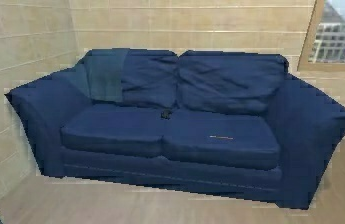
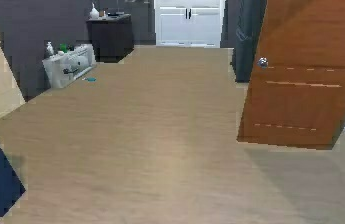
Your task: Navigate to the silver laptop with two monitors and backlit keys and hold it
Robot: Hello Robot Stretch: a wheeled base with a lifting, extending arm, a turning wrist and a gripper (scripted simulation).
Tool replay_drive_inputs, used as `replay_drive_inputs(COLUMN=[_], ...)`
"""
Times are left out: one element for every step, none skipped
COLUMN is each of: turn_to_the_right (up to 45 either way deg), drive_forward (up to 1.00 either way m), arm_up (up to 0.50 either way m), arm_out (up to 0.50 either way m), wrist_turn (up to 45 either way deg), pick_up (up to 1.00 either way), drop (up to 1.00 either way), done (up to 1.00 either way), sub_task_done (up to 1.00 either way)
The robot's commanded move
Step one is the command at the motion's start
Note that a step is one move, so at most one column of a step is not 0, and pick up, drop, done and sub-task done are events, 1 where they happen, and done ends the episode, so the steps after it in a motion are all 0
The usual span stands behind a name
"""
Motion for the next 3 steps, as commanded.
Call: replay_drive_inputs(turn_to_the_right=[45.0, 39.0, 0.0], drive_forward=[0.0, 0.0, 0.45], arm_up=[0.0, 0.0, 0.0], arm_out=[0.0, 0.0, 0.0], wrist_turn=[0.0, 0.0, 0.0], pick_up=[0.0, 0.0, 0.0], drop=[0.0, 0.0, 0.0], done=[0.0, 0.0, 0.0], sub_task_done=[0.0, 0.0, 0.0])
